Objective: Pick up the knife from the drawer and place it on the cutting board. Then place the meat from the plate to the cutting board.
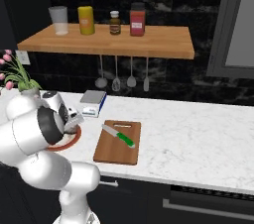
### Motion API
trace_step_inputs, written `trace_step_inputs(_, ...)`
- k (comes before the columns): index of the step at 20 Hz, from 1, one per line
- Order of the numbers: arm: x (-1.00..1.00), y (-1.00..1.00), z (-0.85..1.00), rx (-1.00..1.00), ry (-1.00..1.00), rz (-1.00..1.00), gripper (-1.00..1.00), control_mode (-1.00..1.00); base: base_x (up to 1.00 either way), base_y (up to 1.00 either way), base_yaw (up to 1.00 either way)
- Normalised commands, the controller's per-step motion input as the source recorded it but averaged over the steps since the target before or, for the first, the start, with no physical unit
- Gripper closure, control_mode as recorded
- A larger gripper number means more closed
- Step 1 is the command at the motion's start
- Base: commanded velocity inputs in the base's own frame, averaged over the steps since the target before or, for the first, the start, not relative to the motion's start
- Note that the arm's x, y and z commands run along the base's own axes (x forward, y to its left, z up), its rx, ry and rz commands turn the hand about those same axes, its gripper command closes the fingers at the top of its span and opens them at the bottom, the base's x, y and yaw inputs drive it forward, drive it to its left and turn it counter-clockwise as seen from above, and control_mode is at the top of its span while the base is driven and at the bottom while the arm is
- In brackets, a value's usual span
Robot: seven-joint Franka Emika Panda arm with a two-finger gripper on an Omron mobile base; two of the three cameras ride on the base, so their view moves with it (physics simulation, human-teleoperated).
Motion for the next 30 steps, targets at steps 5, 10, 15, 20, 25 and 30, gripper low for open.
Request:
trace_step_inputs(5,-0.36,-0.31,0.57,0.00,-0.08,0.00,1.00,-1.00,0.00,0.00,0.00)
trace_step_inputs(10,-0.23,-0.67,0.72,0.01,-0.03,-0.07,1.00,-1.00,0.00,0.00,0.00)
trace_step_inputs(15,-0.13,-0.97,0.13,0.00,0.00,-0.12,1.00,-1.00,0.00,0.00,0.00)
trace_step_inputs(20,-0.06,-1.00,0.00,0.00,0.02,-0.17,1.00,-1.00,0.00,0.00,0.00)
trace_step_inputs(25,0.00,-1.00,0.00,0.00,0.02,-0.13,1.00,-1.00,0.00,0.00,0.00)
trace_step_inputs(30,0.00,-0.71,-0.02,0.00,0.02,-0.07,1.00,-1.00,0.00,0.00,0.00)
